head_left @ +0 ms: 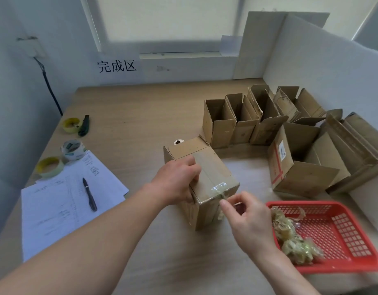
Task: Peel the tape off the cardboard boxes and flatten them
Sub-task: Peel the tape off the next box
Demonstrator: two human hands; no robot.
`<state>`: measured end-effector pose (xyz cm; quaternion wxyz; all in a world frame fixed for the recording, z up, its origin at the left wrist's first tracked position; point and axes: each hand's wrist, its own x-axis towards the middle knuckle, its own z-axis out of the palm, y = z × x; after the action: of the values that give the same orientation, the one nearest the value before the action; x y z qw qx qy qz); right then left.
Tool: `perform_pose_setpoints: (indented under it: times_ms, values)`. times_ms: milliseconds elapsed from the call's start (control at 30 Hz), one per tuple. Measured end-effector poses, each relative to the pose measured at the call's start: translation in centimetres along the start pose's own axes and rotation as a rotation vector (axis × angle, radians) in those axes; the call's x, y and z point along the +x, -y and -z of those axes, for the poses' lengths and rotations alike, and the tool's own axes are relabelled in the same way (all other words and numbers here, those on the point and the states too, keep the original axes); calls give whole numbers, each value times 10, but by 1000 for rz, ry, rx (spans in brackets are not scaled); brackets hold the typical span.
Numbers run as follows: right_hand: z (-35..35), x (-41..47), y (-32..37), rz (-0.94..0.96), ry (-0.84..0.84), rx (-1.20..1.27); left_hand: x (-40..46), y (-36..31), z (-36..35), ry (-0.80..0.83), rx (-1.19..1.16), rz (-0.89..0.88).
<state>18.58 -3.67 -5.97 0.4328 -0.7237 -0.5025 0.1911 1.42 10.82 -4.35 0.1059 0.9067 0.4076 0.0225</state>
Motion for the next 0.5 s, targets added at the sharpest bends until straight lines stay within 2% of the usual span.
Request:
perform_pose_setpoints:
  times_ms: [133, 400, 500]
  values:
    - [1, 12, -3, -7, -84, -190, 1, -3, 0, 0, -27, 22]
    - [-15, 22, 1, 47, -80, -354, -1, -5, -1, -15, -31, 28]
    - [-14, 31, 3, 93, -4, -412, 0, -5, 0, -9, -30, 27]
